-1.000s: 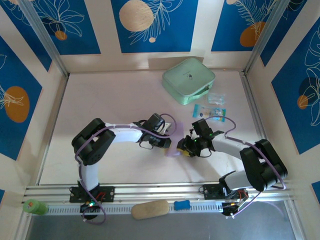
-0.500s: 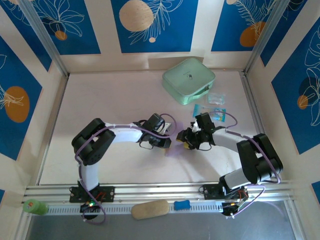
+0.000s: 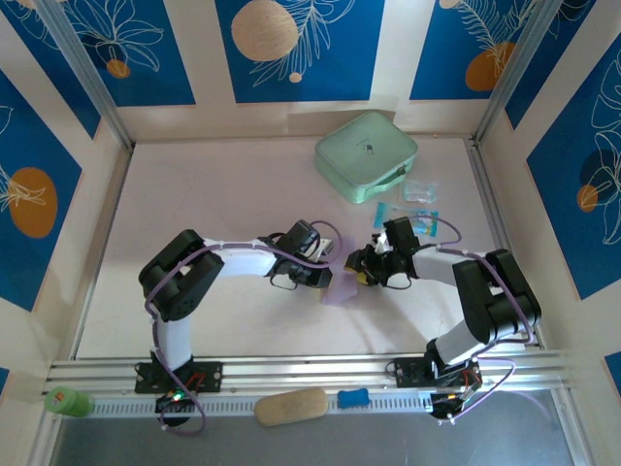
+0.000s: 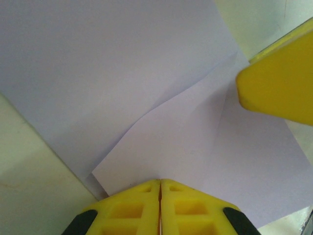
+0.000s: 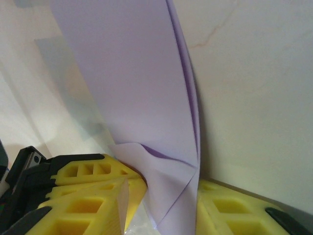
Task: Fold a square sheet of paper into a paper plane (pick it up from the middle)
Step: Turn over the paper at the center of the table.
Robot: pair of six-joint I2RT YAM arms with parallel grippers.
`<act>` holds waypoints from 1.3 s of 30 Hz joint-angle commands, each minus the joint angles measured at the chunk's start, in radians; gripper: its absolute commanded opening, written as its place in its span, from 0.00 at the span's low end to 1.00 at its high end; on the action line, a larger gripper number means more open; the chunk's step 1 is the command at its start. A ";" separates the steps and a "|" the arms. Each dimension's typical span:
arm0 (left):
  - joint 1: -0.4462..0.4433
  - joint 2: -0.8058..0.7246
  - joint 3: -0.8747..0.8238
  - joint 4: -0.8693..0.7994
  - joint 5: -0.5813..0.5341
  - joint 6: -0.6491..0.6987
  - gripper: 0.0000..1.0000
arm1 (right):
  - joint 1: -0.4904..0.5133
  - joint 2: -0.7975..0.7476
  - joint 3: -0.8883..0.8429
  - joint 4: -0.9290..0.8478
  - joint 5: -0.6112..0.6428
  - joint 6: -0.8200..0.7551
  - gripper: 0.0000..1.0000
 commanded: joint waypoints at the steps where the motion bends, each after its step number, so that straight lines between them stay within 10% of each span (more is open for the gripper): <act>1: 0.003 -0.011 -0.016 -0.071 0.007 -0.009 0.08 | -0.018 0.028 -0.020 0.032 -0.042 -0.015 0.34; 29: 0.002 -0.064 -0.024 -0.066 0.002 -0.020 0.18 | -0.047 0.062 -0.038 0.131 -0.101 -0.077 0.05; 39: 0.002 -0.164 -0.086 -0.006 -0.039 -0.043 0.21 | -0.014 -0.056 -0.003 -0.116 0.058 -0.025 0.05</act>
